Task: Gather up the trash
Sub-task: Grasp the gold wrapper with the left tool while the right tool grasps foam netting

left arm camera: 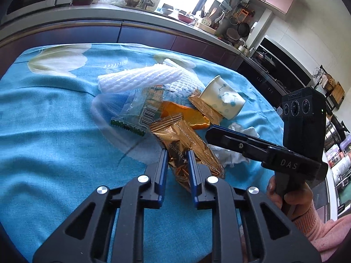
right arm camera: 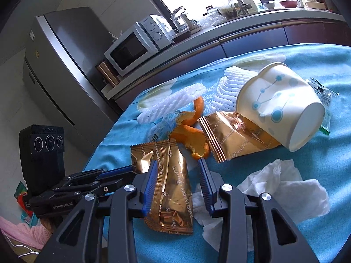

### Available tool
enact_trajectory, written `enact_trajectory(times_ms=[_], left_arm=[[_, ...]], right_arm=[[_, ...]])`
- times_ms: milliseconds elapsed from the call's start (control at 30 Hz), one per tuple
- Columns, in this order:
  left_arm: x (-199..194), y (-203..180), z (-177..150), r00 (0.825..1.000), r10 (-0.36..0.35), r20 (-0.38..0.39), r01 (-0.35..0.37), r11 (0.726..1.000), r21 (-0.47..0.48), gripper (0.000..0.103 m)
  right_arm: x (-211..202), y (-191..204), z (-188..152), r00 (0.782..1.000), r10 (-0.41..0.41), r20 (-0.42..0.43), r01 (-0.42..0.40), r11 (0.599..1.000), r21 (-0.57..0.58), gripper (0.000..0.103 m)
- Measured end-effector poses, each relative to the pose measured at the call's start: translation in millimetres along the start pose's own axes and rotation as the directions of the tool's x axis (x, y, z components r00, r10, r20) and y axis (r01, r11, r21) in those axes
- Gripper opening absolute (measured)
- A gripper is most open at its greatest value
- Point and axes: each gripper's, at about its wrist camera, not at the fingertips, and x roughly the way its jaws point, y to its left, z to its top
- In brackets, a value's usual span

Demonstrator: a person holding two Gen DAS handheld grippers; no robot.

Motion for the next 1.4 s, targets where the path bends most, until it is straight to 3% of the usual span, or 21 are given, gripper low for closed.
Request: enact_trajectory(times_ms=[267,767,1033,1400], left_arm=[[-36,16,-3,0.998,0.035,0.056,-0.035,0.999,-0.004,0.018],[-96,54,-7,0.981,0.117,0.157,-0.106,0.991,-0.075,0.018],[-113,70,-11,0.971,0.155,0.179,-0.136,0.984,-0.114,0.018],[-149,93,-18,0.946,0.234,0.223,-0.2,0.965,-0.167,0.018]], right_arm=[[16,15,27,0.998,0.036,0.043,-0.035,0.999,-0.021,0.037],[56,-7,68,0.998,0.029,0.05,-0.036,0.988,0.149,0.039],[62,-9,67,0.997,0.057,0.058,-0.067,0.979,0.192,0.013],[43,44,79,0.98,0.165,0.112,-0.17,0.985,0.04,0.011]])
